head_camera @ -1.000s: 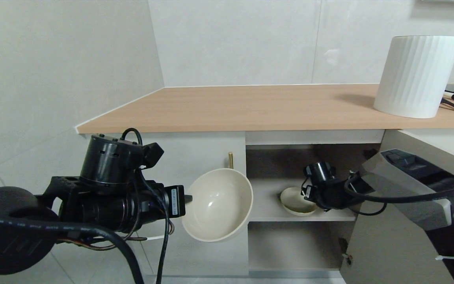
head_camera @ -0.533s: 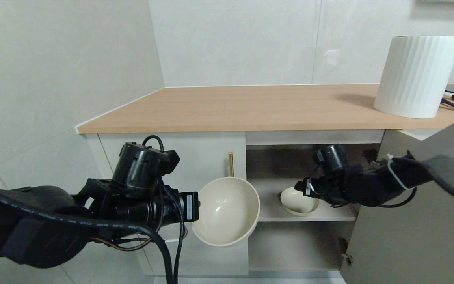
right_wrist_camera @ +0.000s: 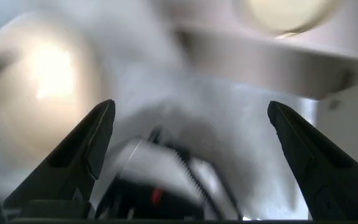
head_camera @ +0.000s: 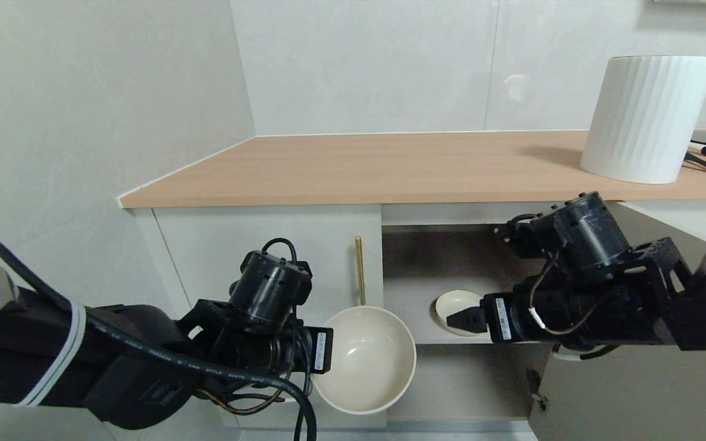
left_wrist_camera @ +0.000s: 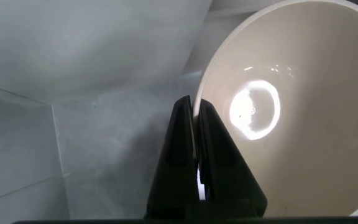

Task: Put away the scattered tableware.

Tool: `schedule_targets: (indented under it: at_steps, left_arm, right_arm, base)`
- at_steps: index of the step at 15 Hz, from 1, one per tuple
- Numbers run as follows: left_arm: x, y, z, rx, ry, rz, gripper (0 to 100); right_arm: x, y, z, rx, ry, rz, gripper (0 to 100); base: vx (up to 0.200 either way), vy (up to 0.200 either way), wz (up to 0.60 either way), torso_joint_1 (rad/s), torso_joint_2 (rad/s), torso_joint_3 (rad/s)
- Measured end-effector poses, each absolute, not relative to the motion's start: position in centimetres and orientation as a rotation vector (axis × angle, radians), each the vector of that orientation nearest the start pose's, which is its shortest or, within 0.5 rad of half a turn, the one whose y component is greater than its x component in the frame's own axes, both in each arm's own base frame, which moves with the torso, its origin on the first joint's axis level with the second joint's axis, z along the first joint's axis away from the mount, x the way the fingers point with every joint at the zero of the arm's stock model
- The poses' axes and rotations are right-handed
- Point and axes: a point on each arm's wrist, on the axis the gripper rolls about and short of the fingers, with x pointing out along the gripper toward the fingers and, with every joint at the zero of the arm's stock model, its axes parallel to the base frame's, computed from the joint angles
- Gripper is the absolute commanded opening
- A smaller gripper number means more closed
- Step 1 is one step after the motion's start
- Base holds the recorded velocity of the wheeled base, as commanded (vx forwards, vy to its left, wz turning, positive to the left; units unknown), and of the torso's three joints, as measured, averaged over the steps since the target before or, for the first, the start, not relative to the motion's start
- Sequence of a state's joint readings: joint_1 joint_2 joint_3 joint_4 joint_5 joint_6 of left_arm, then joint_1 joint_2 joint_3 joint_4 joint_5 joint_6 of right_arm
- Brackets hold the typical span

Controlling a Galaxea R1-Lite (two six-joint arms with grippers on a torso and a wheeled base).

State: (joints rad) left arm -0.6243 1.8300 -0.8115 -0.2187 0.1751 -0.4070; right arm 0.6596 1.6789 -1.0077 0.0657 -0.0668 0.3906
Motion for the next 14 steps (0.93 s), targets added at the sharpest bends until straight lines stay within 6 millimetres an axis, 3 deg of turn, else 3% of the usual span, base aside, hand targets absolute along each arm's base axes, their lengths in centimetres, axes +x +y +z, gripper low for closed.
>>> schedule_targets:
  at_steps: [3, 5, 14]
  left_arm:
    - [24.6, -17.8, 11.0, -0.045, 0.782, -0.231, 0]
    - [24.3, -18.1, 11.2, -0.036, 0.768, -0.231, 0]
    - [23.2, -18.5, 11.3, -0.002, 0.765, -0.27, 0]
  right_arm:
    - [20.6, 18.9, 18.5, 0.063, 0.796, 0.504, 100]
    - [20.2, 19.6, 18.0, 0.046, 0.811, 0.525, 100]
    - [22.7, 23.1, 14.4, 0.075, 0.849, 0.433, 100]
  base:
    - [0.0, 0.0, 0.0, 0.0, 0.0, 0.0]
    - [0.0, 0.0, 0.0, 0.0, 0.0, 0.0]
    - [0.0, 0.0, 0.0, 0.0, 0.0, 0.0]
